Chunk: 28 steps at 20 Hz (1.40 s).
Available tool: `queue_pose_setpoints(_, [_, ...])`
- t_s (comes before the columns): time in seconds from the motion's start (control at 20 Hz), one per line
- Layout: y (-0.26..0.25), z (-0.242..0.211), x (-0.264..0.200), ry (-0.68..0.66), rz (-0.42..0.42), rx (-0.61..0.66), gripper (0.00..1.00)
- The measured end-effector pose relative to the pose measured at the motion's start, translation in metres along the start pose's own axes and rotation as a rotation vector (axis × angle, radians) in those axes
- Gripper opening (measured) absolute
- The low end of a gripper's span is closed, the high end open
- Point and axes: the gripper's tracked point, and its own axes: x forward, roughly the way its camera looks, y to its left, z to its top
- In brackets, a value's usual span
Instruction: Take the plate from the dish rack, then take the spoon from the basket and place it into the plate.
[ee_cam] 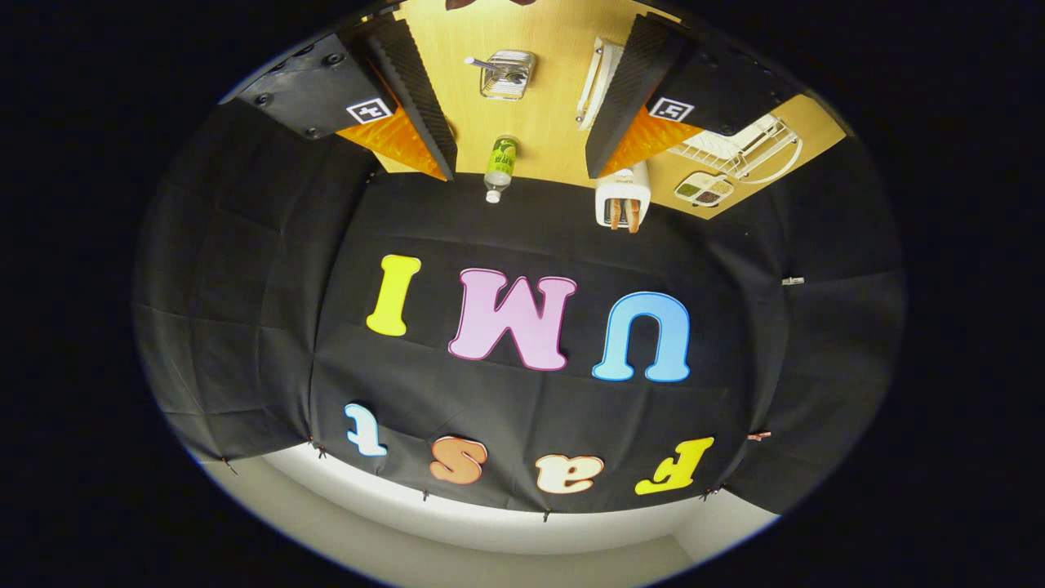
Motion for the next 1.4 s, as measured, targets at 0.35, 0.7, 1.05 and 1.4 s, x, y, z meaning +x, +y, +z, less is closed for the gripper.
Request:
queue_pose_setpoints(0.35, [0.05, -0.034, 0.031, 0.153, 0.068, 0.002, 0.98])
queue_pose_setpoints(0.7, [0.098, -0.101, 0.074, 0.38, 0.086, -0.019, 0.94])
queue_pose_setpoints(1.05, [0.119, -0.184, 0.111, 0.607, 0.015, 0.073, 0.73])
queue_pose_setpoints(1.4, [0.116, -0.219, 0.12, 0.713, -0.101, 0.092, 0.36])
